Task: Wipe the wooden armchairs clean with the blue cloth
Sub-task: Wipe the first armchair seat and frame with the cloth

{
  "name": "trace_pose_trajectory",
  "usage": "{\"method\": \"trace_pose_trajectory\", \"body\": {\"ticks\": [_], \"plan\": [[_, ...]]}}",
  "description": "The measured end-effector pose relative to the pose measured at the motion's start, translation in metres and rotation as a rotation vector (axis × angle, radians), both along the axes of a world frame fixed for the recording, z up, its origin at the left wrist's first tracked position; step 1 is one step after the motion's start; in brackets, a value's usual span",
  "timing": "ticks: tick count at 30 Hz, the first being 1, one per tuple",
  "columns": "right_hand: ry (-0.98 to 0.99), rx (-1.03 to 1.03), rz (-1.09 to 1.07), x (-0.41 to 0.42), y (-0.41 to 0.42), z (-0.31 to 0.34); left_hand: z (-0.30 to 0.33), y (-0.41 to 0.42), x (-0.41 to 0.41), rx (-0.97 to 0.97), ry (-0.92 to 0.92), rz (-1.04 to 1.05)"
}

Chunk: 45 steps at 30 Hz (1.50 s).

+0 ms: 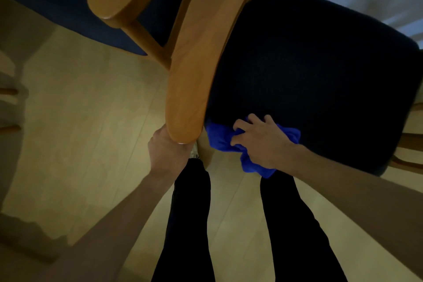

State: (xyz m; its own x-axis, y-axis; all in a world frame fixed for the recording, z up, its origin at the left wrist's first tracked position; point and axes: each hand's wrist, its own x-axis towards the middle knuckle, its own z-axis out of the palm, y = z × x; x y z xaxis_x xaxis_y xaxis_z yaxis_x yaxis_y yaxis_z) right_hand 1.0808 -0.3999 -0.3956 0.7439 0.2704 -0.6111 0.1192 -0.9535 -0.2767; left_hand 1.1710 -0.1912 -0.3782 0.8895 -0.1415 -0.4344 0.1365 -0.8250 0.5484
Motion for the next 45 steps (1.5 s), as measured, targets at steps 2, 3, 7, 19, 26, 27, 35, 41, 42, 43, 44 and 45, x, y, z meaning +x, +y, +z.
{"method": "trace_pose_trajectory", "body": {"ticks": [2, 3, 7, 19, 26, 27, 35, 41, 42, 43, 44, 45], "plan": [[-0.065, 0.010, 0.032, -0.001, 0.008, 0.002, -0.002, 0.001, 0.000, 0.003, -0.011, -0.006], [-0.104, 0.012, 0.064, 0.003, 0.016, 0.001, -0.002, 0.001, 0.000, 0.000, -0.017, -0.012], [-0.177, 0.003, 0.125, 0.030, 0.046, -0.005, 0.000, 0.002, 0.002, -0.040, -0.049, -0.073], [-0.116, -0.192, -0.412, 0.003, -0.026, -0.007, -0.005, 0.007, 0.002, 0.000, -0.048, -0.001], [-0.089, -0.262, -0.565, -0.030, -0.062, 0.006, 0.003, -0.016, -0.027, 0.135, 0.111, 0.081], [-0.114, -0.223, -0.584, -0.028, -0.059, 0.007, 0.001, -0.021, -0.035, 0.160, 0.208, 0.041], [-0.085, -0.021, -0.366, -0.020, -0.067, -0.010, 0.021, -0.083, -0.071, -0.038, 0.104, -0.512], [-0.032, -0.034, -0.546, -0.064, -0.109, -0.008, 0.028, -0.106, -0.036, 0.036, -0.013, -0.760], [-0.015, -0.050, -0.593, -0.081, -0.118, -0.005, 0.029, -0.106, -0.030, 0.064, -0.062, -0.829], [0.015, -0.068, -0.653, -0.099, -0.129, -0.002, 0.030, -0.106, -0.023, 0.085, -0.101, -0.887], [0.056, -0.085, -0.720, -0.114, -0.141, 0.002, 0.030, -0.105, -0.018, 0.097, -0.118, -0.919], [0.102, -0.100, -0.782, -0.126, -0.150, 0.006, 0.031, -0.104, -0.013, 0.100, -0.121, -0.932]]}}
